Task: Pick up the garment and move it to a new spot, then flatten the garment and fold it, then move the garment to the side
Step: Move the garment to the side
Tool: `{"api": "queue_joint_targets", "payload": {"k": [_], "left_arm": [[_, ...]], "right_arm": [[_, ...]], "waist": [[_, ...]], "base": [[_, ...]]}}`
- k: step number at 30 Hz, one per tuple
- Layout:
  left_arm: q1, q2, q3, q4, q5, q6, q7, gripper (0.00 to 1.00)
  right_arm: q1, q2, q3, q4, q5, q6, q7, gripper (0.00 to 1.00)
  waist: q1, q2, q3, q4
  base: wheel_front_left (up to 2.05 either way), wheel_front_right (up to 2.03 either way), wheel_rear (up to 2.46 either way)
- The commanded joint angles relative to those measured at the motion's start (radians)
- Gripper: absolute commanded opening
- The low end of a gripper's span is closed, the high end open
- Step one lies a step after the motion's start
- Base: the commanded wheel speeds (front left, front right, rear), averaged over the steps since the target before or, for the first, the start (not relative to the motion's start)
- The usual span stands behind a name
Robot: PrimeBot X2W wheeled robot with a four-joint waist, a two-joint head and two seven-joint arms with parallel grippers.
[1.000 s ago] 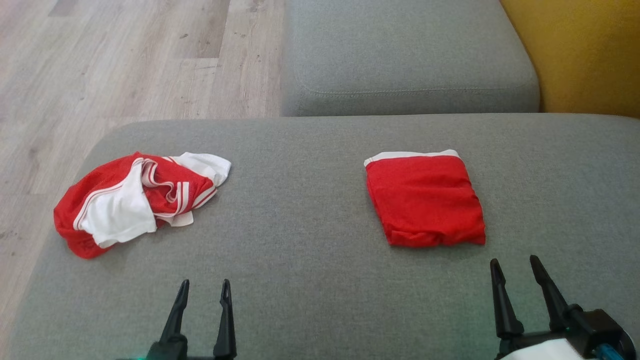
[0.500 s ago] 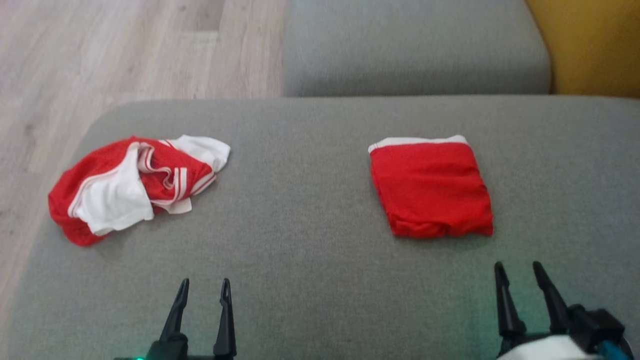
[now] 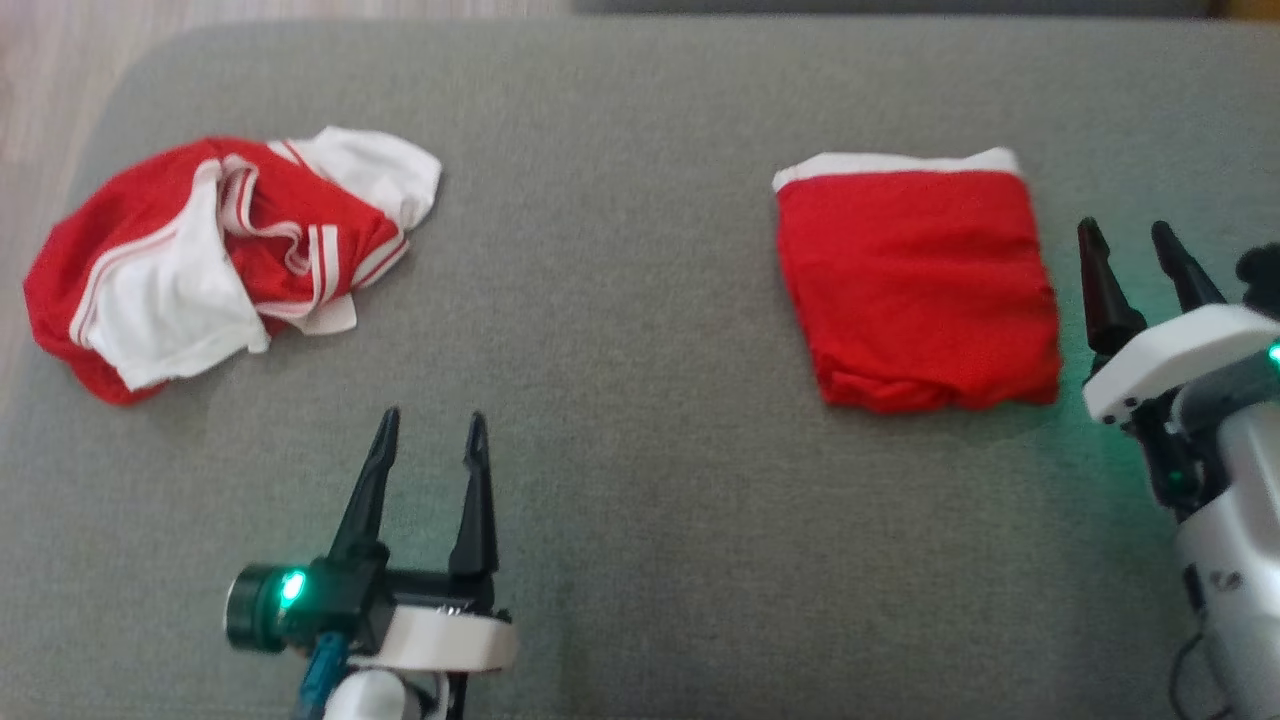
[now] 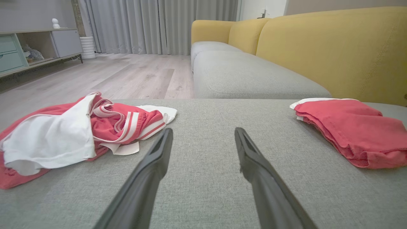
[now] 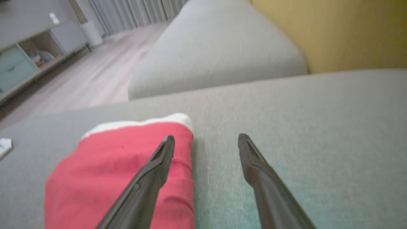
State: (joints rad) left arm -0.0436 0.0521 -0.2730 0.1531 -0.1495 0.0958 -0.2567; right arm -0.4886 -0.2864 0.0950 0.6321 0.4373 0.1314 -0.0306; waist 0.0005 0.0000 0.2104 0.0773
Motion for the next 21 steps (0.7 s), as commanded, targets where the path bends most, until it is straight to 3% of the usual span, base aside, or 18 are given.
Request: {"api": "queue_joint_targets", "payload": {"k": [1, 5, 6, 7, 9, 14, 21], "left_arm": [[-0.046, -0.002, 0.012, -0.035, -0.005, -0.001, -0.005, 1.0], [-0.069, -0.002, -0.005, -0.036, -0.016, 0.003, -0.005, 1.0], [-0.075, -0.002, -0.01, -0.036, -0.019, 0.006, -0.005, 1.0], [-0.079, -0.002, -0.013, -0.036, -0.022, 0.008, -0.005, 1.0], [-0.085, -0.002, -0.015, -0.036, -0.025, 0.013, -0.005, 1.0], [-0.09, -0.002, -0.015, -0.034, -0.026, 0.018, -0.005, 1.0], [-0.118, -0.002, -0.01, -0.052, -0.018, 0.012, -0.005, 1.0]], "right_arm": [[-0.017, -0.035, 0.046, 0.014, 0.04, -0.001, 0.039, 1.0], [-0.041, -0.058, 0.114, 0.063, 0.115, -0.001, 0.112, 1.0], [-0.044, -0.062, 0.14, 0.065, 0.146, -0.001, 0.125, 0.94], [-0.044, -0.064, 0.166, 0.061, 0.18, -0.001, 0.134, 0.59], [-0.042, -0.082, 0.212, 0.052, 0.229, -0.001, 0.134, 0.0], [-0.059, -0.136, 0.299, 0.044, 0.291, -0.001, 0.08, 0.0], [-0.116, -0.261, 0.328, 0.085, 0.3, -0.001, 0.009, 0.0]], "waist": [[-0.0005, 0.0, 0.045, 0.019], [-0.0005, 0.0, 0.061, 0.032], [-0.0005, 0.0, 0.066, 0.035], [-0.0005, 0.0, 0.069, 0.036], [-0.0005, 0.0, 0.074, 0.036], [-0.0005, 0.0, 0.09, 0.017], [-0.0005, 0.0, 0.149, -0.024]], "base": [[0.0, 0.0, 0.0], [0.0, 0.0, 0.0], [0.0, 0.0, 0.0], [0.0, 0.0, 0.0], [0.0, 0.0, 0.0], [0.0, 0.0, 0.0], [0.0, 0.0, 0.0]]}}
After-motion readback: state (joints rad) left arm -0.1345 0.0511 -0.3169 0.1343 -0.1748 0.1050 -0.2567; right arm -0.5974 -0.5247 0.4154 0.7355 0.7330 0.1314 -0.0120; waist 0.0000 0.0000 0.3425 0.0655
